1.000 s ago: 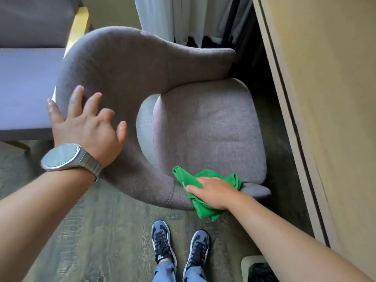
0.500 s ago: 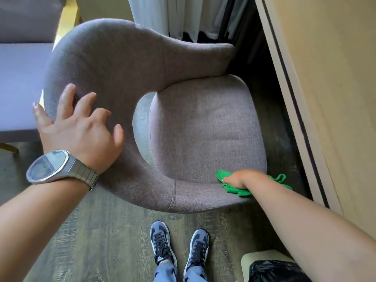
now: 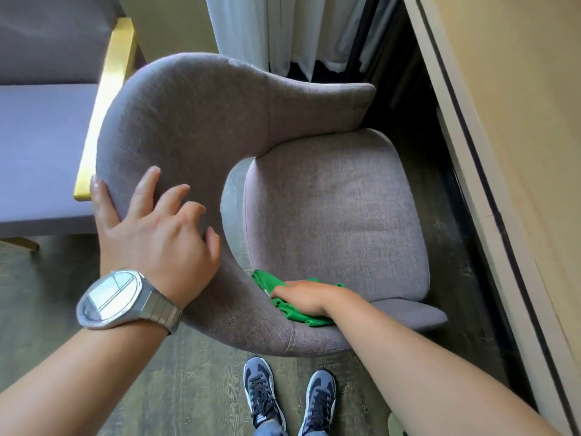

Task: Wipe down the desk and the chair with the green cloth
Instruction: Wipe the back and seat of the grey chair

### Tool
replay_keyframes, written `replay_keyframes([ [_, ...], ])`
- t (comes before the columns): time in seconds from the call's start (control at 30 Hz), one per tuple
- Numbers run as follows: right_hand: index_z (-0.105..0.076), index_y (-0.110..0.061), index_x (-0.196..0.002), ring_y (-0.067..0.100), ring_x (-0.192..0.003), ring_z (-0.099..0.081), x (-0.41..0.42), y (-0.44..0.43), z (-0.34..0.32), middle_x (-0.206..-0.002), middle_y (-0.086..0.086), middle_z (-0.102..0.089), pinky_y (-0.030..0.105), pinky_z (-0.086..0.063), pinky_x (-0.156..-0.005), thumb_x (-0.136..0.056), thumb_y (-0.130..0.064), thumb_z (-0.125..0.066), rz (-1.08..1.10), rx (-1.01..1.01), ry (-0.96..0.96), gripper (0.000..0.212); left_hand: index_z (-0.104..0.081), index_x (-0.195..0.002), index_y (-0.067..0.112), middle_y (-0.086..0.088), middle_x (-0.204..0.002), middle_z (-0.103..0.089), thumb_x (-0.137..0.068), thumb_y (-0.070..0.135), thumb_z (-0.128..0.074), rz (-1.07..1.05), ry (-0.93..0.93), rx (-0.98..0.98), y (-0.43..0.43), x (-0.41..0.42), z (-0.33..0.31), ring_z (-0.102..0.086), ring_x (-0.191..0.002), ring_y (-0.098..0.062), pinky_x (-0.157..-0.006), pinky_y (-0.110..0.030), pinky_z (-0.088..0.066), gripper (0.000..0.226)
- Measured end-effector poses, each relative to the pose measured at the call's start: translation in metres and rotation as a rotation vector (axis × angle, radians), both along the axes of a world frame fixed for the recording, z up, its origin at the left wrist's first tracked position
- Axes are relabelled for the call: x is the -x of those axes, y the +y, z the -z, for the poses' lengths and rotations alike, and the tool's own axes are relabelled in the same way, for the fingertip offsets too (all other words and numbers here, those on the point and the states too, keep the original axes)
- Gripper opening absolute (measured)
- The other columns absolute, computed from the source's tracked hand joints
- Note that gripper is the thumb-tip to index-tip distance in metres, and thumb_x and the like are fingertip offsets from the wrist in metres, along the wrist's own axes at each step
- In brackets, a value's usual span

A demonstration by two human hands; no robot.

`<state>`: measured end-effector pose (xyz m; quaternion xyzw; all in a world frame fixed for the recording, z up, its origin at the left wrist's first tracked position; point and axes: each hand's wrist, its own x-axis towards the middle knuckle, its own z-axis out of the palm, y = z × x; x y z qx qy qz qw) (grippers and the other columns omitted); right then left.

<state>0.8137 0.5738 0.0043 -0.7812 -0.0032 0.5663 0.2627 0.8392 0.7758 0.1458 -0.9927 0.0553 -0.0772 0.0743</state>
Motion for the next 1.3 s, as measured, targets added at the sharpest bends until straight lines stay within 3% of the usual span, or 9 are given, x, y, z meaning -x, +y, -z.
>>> replay_keyframes([
  [0.23, -0.045, -0.039, -0.138, 0.025, -0.124, -0.051, -0.01, 0.047, -0.004, -0.138, 0.003, -0.056, 0.036, -0.038, -0.098, -0.087, -0.058, -0.045, 0.367, -0.26, -0.126, 0.055, -0.074, -0.09, 0.022, -0.002, -0.12, -0.069, -0.08, 0.04, -0.046, 0.062, 0.065, 0.021, -0.003, 0.002, -0.01, -0.045, -0.135, -0.028, -0.115, -0.06, 0.003, 0.035],
  [0.47, -0.06, -0.03, -0.112, 0.019, -0.1, -0.065, -0.02, 0.04, 0.016, -0.105, 0.0, -0.071, 0.041, -0.05, -0.093, -0.088, -0.024, -0.054, 0.82, -0.336, -0.359, 0.025, -0.069, -0.104, 0.024, 0.002, -0.124, -0.065, -0.074, 0.058, -0.041, 0.158, 0.403, -0.007, -0.025, -0.022, -0.017, -0.045, -0.134, -0.027, -0.111, -0.065, -0.015, 0.053],
  [0.53, -0.058, -0.039, -0.108, 0.004, -0.096, -0.064, -0.03, 0.023, 0.017, -0.102, -0.014, -0.071, 0.027, -0.05, -0.092, -0.087, -0.028, -0.054, 0.966, -0.39, -0.505, 0.023, -0.063, -0.114, 0.026, 0.006, -0.126, -0.062, -0.076, 0.063, -0.035, 0.174, 0.448, -0.016, -0.034, -0.056, -0.013, -0.043, -0.134, -0.021, -0.112, -0.061, -0.015, 0.06],
  [0.63, -0.045, -0.05, -0.128, -0.012, -0.12, -0.044, -0.044, -0.009, 0.029, -0.127, -0.034, -0.053, 0.01, -0.028, -0.104, -0.083, -0.046, -0.05, 0.57, -0.284, -0.976, 0.045, -0.06, -0.115, 0.026, 0.003, -0.121, -0.063, -0.077, 0.066, -0.036, 0.257, 0.366, -0.085, -0.039, -0.126, 0.001, -0.049, -0.127, -0.022, -0.112, -0.06, -0.016, 0.06],
  [0.77, -0.034, -0.047, -0.145, 0.025, -0.149, 0.011, -0.04, -0.019, 0.082, -0.162, -0.014, -0.014, 0.059, 0.017, -0.113, -0.091, -0.067, -0.024, -0.4, -0.097, -0.814, 0.058, -0.058, -0.123, 0.024, -0.006, -0.138, -0.052, -0.079, 0.062, -0.039, 0.236, 0.229, -0.239, -0.049, -0.211, 0.014, -0.033, -0.139, -0.028, -0.112, -0.067, -0.007, 0.061],
  [0.83, -0.029, -0.047, -0.147, 0.036, -0.146, 0.016, -0.037, -0.018, 0.107, -0.163, -0.011, -0.009, 0.073, 0.011, -0.107, -0.093, -0.065, -0.025, -0.591, -0.067, -0.85, 0.057, -0.054, -0.129, 0.023, -0.009, -0.146, -0.041, -0.08, 0.061, -0.041, 0.158, 0.164, -0.28, -0.048, -0.232, 0.021, -0.019, -0.144, -0.034, -0.113, -0.068, -0.001, 0.063],
  [0.93, -0.025, -0.041, -0.15, 0.041, -0.147, -0.011, -0.051, -0.012, 0.125, -0.161, -0.005, -0.023, 0.075, -0.009, -0.106, -0.088, -0.065, -0.039, -0.616, -0.005, -1.021, 0.068, -0.056, -0.125, 0.018, -0.017, -0.145, -0.038, -0.075, 0.062, -0.046, 0.032, 0.082, -0.249, -0.045, -0.242, 0.024, -0.019, -0.139, -0.05, -0.115, -0.064, -0.003, 0.068],
  [1.07, -0.021, -0.036, -0.152, 0.041, -0.148, 0.003, -0.081, 0.002, 0.138, -0.164, 0.0, -0.01, 0.07, 0.006, -0.109, -0.076, -0.069, -0.045, -0.472, -0.003, -1.052, 0.086, -0.059, -0.116, 0.018, -0.016, -0.123, -0.054, -0.075, 0.061, -0.048, -0.027, 0.037, -0.163, -0.049, -0.24, 0.021, -0.044, -0.116, -0.043, -0.097, -0.048, -0.03, 0.061],
  [1.3, -0.025, -0.04, -0.15, 0.034, -0.149, -0.007, -0.217, -0.009, 0.135, -0.161, -0.008, -0.022, 0.067, 0.017, -0.107, -0.075, -0.076, -0.037, -0.418, 0.191, -1.137, 0.084, -0.056, -0.114, 0.017, -0.017, -0.124, -0.049, -0.074, 0.066, -0.038, 0.038, 0.045, -0.207, -0.045, -0.234, 0.028, -0.043, -0.114, -0.042, -0.103, -0.054, -0.025, 0.066],
])
